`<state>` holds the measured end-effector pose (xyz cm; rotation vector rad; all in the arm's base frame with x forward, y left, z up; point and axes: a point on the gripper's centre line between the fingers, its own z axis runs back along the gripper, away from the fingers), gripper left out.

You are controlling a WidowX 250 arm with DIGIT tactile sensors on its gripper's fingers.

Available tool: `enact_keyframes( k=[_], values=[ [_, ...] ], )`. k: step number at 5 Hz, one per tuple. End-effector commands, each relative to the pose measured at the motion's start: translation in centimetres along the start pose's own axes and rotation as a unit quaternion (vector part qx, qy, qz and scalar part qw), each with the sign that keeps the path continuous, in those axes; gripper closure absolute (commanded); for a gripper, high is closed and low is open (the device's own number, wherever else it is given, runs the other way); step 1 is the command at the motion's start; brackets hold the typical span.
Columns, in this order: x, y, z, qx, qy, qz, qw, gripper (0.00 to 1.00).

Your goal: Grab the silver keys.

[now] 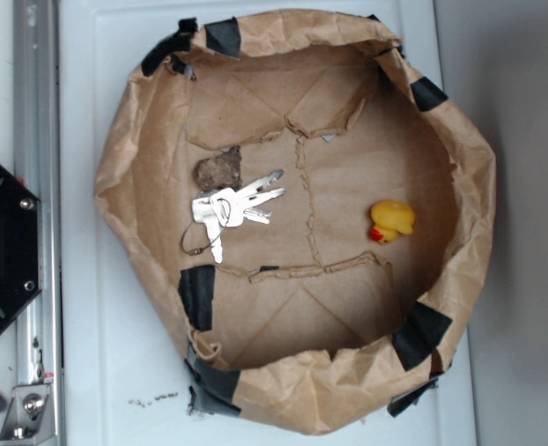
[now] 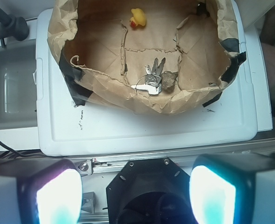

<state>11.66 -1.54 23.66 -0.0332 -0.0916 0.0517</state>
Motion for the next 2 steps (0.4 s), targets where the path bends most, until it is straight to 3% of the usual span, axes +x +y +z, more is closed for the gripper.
enact_keyframes(
  k=[1, 2],
  values=[
    [0.0, 0.0, 0.0, 0.0, 0.0, 0.0, 1.0, 0.0],
    [4.8, -0.8, -2.4, 0.034, -0.019, 0.085, 0.996, 0.0]
  ],
)
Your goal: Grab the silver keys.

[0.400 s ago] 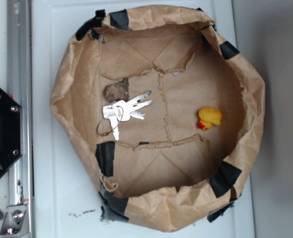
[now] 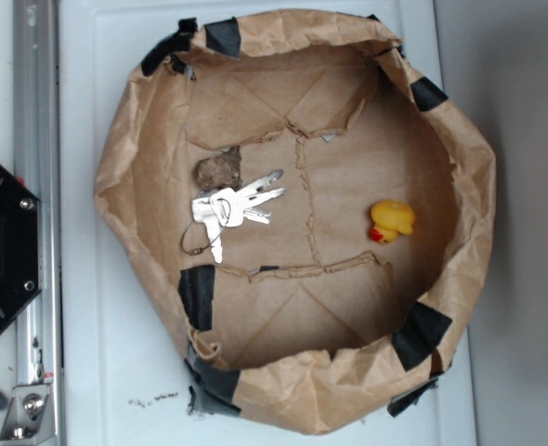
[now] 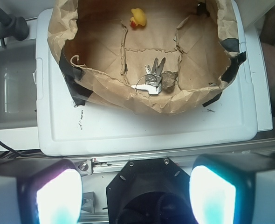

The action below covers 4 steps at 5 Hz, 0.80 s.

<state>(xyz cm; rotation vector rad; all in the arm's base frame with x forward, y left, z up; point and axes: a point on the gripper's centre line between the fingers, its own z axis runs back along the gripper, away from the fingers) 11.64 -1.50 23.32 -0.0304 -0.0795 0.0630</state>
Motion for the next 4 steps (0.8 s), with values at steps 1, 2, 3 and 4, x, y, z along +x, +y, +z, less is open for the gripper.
enact_keyframes(
  k=[1, 2, 3, 4],
  values=[
    [9.1, -0.4, -4.3, 0.062, -0.032, 0.154, 0.986, 0.0],
    [12.0, 0.8, -6.3, 0.068, -0.051, 0.187, 0.979, 0.0],
    [12.8, 1.7, -6.7, 0.032, -0.071, 0.167, 0.983, 0.0],
    [13.0, 1.8, -8.9, 0.054, -0.086, 0.167, 0.981, 0.0]
  ],
)
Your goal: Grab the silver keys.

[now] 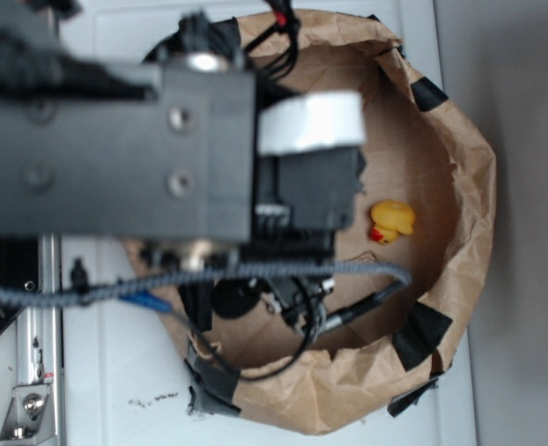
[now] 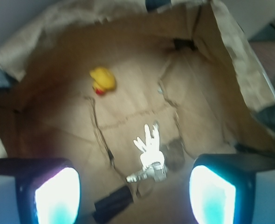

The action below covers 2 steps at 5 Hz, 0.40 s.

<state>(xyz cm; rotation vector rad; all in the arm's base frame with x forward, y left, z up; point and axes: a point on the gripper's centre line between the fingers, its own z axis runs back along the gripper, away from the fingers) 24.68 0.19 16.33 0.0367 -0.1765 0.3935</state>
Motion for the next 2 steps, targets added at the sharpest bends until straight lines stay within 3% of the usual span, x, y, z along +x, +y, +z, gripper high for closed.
enact_keyframes(
  k=[1, 2],
  values=[
    [-0.3, 0.2, -3.4, 0.035, -0.001, -0.024, 0.999, 0.0],
    [-1.6, 0.5, -6.3, 0.063, 0.027, -0.032, 0.997, 0.0]
  ],
)
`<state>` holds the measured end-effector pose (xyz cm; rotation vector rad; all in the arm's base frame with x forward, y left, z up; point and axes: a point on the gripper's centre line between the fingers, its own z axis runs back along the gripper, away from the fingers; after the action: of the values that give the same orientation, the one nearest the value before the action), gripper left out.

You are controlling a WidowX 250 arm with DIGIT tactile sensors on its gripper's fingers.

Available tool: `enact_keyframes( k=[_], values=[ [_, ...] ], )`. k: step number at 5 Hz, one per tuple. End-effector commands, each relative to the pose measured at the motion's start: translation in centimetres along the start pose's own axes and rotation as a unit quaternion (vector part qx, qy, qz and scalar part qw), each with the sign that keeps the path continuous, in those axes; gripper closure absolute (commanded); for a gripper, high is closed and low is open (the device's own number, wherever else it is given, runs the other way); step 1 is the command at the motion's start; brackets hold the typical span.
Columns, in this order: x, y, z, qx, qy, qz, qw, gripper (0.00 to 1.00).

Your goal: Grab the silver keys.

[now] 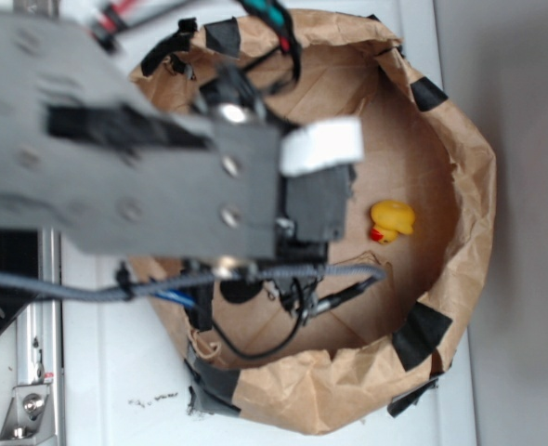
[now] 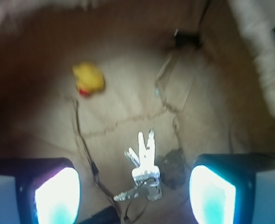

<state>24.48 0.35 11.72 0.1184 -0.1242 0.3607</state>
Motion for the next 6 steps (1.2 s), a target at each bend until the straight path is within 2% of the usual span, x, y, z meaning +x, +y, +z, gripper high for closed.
enact_keyframes(
  k=[1, 2, 3, 5, 6],
  values=[
    [-2.3, 0.0, -2.6, 0.029, 0.029, -0.028, 0.999, 0.0],
    [-2.6, 0.2, -3.5, 0.026, 0.063, -0.027, 0.997, 0.0],
    [-2.5, 0.2, -4.0, 0.013, 0.085, -0.034, 0.996, 0.0],
    [-2.8, -0.5, -4.0, 0.001, 0.068, -0.04, 0.997, 0.0],
    [-2.7, -0.4, -6.0, -0.002, 0.08, -0.033, 0.996, 0.0]
  ],
)
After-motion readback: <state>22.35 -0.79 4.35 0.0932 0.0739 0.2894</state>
